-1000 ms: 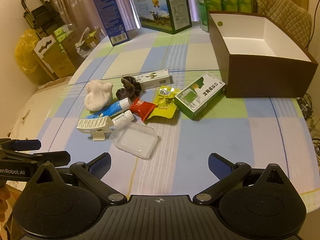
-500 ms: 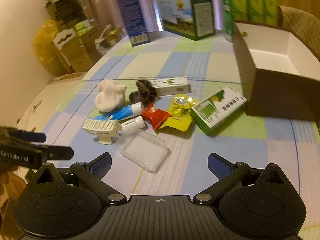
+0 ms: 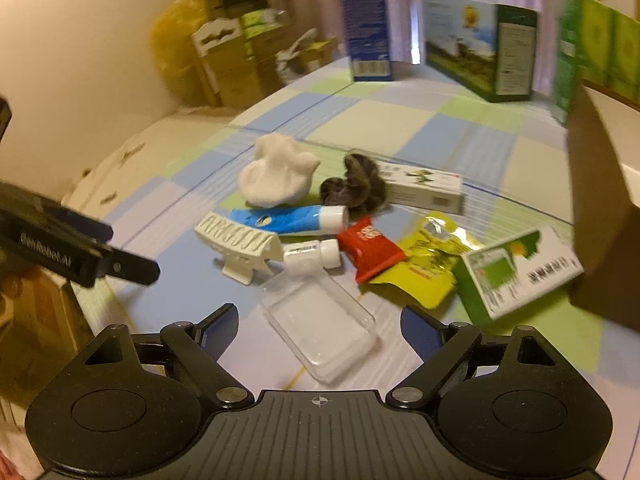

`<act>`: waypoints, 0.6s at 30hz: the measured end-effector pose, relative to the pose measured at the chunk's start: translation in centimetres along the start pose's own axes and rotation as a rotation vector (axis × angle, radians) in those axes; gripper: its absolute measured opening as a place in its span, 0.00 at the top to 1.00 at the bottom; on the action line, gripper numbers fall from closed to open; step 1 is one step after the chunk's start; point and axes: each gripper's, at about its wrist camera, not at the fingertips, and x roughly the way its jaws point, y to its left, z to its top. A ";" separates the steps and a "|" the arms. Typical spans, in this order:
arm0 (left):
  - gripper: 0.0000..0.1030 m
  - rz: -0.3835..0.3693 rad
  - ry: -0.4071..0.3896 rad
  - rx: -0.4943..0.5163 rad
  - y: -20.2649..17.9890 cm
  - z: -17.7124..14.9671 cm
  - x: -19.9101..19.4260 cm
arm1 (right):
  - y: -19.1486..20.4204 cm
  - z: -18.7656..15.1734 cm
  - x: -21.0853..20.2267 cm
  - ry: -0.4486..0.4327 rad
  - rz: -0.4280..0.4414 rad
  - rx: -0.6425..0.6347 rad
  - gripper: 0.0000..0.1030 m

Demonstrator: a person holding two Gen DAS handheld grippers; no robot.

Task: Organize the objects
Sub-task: 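Move the left tool toward the white clip while the right tool approaches the clear plastic box, then grasp the clear plastic box with the right tool while the left tool grasps the white clip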

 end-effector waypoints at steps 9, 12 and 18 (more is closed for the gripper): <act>0.01 0.044 0.025 -0.064 1.9 0.1 1.1 | -0.1 0.7 4.1 0.080 0.058 -0.151 0.16; 0.01 0.049 0.032 -0.073 2.2 0.1 1.4 | 0.0 0.8 5.5 0.112 0.067 -0.188 0.16; 0.01 0.038 0.036 -0.067 1.9 0.4 1.8 | 0.2 1.0 7.1 0.139 0.073 -0.211 0.17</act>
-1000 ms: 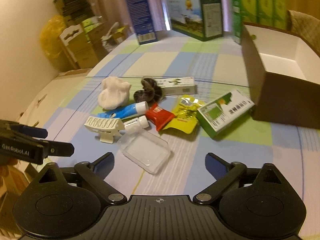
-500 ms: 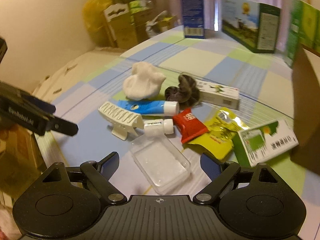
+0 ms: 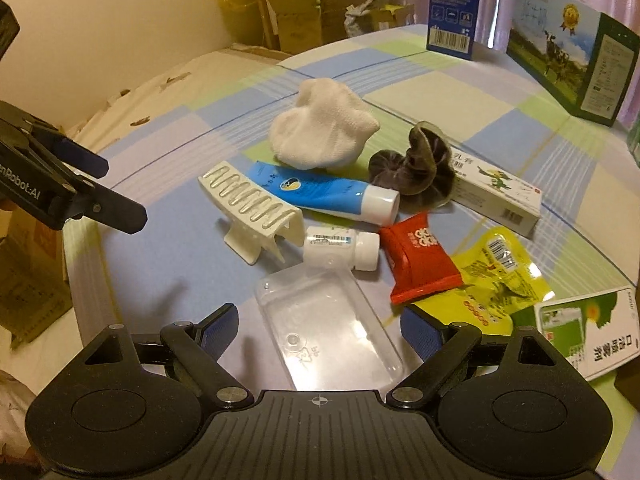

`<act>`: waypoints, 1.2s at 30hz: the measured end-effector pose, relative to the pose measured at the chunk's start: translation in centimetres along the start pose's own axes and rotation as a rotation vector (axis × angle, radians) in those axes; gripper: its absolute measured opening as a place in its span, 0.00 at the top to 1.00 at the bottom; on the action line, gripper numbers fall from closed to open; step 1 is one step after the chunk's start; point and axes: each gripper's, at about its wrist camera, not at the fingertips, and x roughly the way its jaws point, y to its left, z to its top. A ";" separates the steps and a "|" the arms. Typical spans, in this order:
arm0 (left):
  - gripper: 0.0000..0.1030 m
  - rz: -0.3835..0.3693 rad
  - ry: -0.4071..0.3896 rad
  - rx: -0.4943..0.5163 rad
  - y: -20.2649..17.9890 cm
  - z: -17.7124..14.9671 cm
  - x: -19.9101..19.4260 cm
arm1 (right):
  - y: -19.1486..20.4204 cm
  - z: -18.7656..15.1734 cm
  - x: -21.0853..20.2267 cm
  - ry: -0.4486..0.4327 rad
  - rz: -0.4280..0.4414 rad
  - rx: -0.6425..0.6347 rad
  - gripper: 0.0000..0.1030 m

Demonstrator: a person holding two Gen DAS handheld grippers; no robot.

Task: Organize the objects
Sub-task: 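Grasp the clear plastic box with the right tool while the left tool grasps the white clip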

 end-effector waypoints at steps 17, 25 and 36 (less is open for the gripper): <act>0.01 -0.083 -0.021 0.112 -4.6 2.7 2.4 | -2.1 -2.2 -5.1 -0.027 -0.110 0.213 0.48; 0.01 -0.076 0.002 0.130 -6.2 4.1 4.8 | -4.5 -4.4 -8.9 -0.061 -0.197 0.339 0.48; 0.16 -0.077 0.014 0.084 -6.5 5.0 5.5 | -6.5 -6.2 -11.1 -0.071 -0.220 0.397 0.48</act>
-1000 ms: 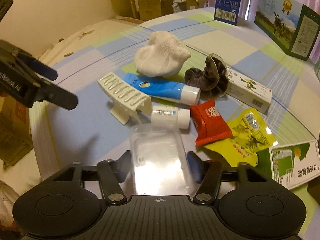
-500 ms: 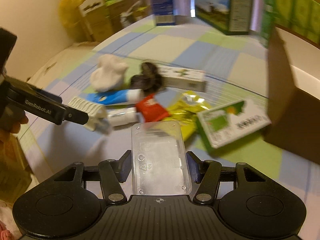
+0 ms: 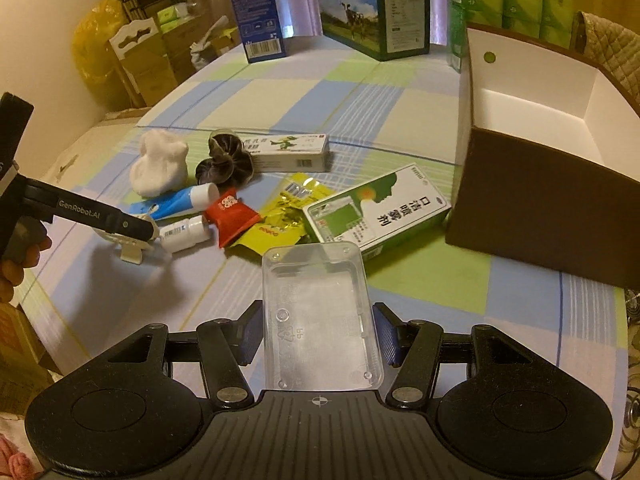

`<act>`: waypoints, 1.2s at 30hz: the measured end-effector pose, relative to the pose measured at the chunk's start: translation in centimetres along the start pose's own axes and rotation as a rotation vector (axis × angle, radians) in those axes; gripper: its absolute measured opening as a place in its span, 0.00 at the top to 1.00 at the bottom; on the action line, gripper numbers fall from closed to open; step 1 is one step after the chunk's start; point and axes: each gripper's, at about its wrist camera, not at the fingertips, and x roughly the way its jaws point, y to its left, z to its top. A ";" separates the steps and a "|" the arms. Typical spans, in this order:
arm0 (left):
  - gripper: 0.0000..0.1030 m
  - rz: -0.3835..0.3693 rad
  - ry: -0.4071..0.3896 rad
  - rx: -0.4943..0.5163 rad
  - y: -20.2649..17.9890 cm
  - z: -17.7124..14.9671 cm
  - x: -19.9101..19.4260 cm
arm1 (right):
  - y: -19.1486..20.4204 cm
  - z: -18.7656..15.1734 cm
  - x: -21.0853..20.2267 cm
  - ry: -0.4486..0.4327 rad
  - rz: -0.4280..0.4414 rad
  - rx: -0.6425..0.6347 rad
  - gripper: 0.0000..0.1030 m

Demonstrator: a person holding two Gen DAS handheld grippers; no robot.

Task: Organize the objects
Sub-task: 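Grasp the clear plastic box with the right tool while the left tool grasps the white clip, then carry both items into the brown box and open both tools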

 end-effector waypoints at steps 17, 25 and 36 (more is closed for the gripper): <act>0.16 -0.006 -0.148 0.009 -6.1 2.6 -6.6 | -5.3 3.1 -5.0 -0.117 0.053 0.059 0.48; 0.16 -0.119 -0.219 0.148 -15.4 7.2 -6.9 | -10.9 5.5 -8.9 -0.206 -0.007 0.128 0.48; 0.16 -0.252 -0.261 0.302 -28.7 15.1 -4.0 | -20.7 9.5 -9.1 -0.247 -0.137 0.198 0.48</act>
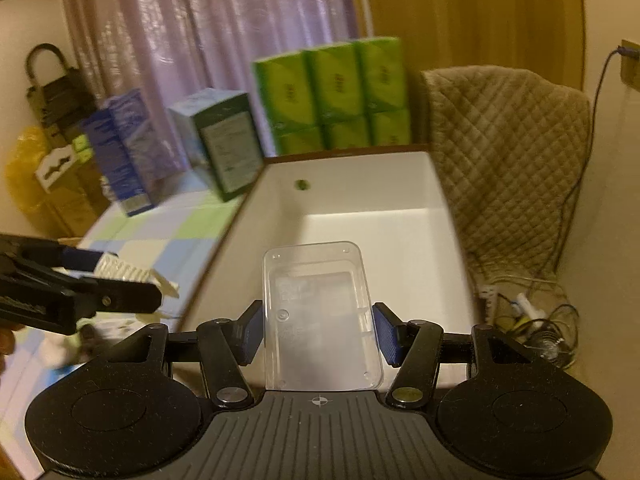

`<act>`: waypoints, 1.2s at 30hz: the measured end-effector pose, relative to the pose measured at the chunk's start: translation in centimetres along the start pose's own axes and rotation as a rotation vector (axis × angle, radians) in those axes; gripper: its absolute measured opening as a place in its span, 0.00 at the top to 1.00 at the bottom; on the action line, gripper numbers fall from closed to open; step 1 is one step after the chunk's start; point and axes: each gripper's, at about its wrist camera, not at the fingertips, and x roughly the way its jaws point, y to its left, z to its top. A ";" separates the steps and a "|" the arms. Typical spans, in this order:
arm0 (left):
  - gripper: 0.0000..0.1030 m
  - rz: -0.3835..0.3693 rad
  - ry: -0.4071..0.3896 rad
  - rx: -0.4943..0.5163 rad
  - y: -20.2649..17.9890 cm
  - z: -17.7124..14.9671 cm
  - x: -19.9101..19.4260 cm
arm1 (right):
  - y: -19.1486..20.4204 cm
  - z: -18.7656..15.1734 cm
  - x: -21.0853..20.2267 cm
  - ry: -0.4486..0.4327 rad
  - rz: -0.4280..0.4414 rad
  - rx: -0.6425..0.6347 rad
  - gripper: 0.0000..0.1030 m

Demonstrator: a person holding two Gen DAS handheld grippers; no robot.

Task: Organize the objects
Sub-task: 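Carry both items into the brown box and open both tools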

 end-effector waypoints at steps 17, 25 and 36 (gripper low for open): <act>0.16 -0.042 0.206 0.241 -3.6 1.1 11.0 | -4.7 0.6 6.0 0.138 0.015 -0.063 0.48; 0.16 -0.052 0.274 0.298 -3.9 0.1 13.5 | -5.1 0.3 7.3 0.189 0.019 -0.104 0.47; 0.09 -0.045 0.268 0.310 -3.6 -0.2 13.3 | -5.3 0.6 7.9 0.199 0.046 -0.122 0.47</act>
